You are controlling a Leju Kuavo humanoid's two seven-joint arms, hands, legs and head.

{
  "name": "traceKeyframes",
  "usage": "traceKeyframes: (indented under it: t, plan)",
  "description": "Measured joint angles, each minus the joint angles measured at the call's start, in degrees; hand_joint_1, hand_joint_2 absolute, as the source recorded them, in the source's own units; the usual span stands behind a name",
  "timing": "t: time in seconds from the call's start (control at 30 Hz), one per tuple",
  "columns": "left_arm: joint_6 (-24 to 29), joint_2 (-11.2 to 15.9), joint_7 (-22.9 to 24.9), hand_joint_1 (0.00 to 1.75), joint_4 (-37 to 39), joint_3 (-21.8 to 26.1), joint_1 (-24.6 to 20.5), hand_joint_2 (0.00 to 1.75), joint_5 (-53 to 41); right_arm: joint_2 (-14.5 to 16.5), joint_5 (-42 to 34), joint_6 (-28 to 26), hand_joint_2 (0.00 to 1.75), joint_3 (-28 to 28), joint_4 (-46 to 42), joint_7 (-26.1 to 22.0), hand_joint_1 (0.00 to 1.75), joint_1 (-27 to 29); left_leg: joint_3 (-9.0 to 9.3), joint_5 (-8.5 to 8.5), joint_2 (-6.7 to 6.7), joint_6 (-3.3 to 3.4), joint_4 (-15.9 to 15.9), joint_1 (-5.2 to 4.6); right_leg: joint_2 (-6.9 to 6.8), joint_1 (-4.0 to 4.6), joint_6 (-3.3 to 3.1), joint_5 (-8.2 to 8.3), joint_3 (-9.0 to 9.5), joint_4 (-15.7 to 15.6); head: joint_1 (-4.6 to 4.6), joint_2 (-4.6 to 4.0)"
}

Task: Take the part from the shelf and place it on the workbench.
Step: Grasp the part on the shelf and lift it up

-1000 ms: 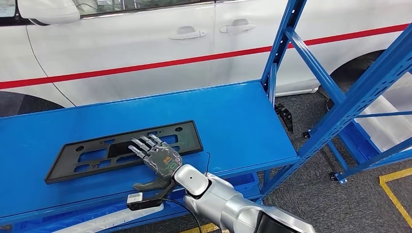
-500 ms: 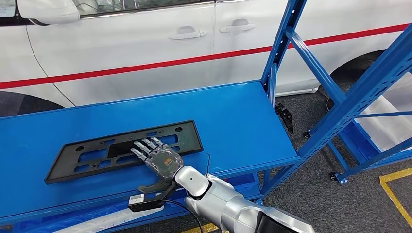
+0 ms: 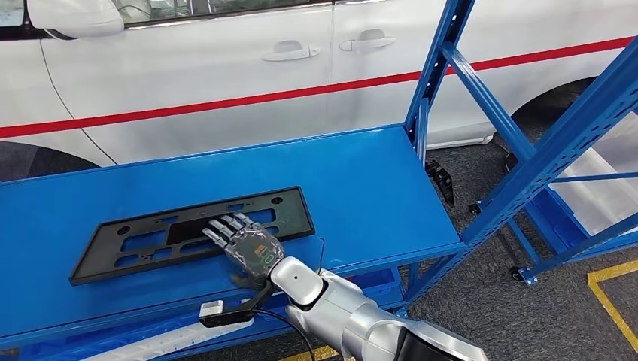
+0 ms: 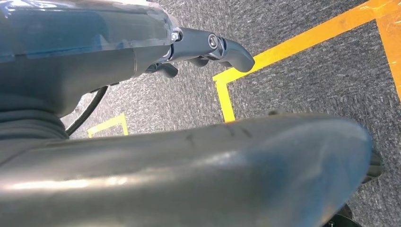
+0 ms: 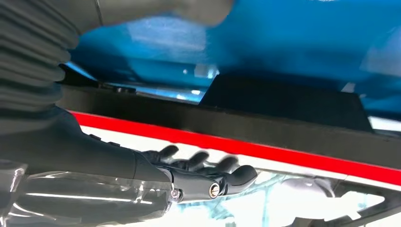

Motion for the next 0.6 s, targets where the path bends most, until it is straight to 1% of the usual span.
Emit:
traceKeyframes:
  t: [0.1, 0.3, 0.6]
  plan:
    - [0.0, 0.0, 0.0, 0.00, 0.0, 0.0, 0.0, 0.00, 0.0, 0.0, 1.0, -1.4, 1.75, 0.0, 0.3, 1.1, 1.75, 0.0, 0.00, 0.00, 0.00, 0.00, 0.0, 0.00, 0.00, 0.00, 0.00, 0.00, 0.00, 0.0, 0.00, 0.00]
    - [-0.1, 0.0, 0.0, 0.00, 0.0, 0.0, 0.0, 0.00, -0.2, 0.0, 2.1, -3.8, 1.75, 0.0, 0.8, 1.9, 1.75, -0.5, 0.03, 0.00, 0.00, 0.00, 0.0, 0.00, 0.00, 0.00, 0.00, 0.00, 0.03, 0.0, 0.00, 0.00]
    - [-0.3, 0.0, 0.1, 0.00, 0.0, 0.0, -0.1, 0.00, -0.3, 0.0, 3.8, -4.5, 1.75, 0.0, 1.2, 3.1, 1.75, -0.8, 0.11, 0.00, 0.00, 0.00, 0.0, 0.00, -0.01, 0.00, 0.00, 0.00, 0.12, 0.0, 0.00, 0.00]
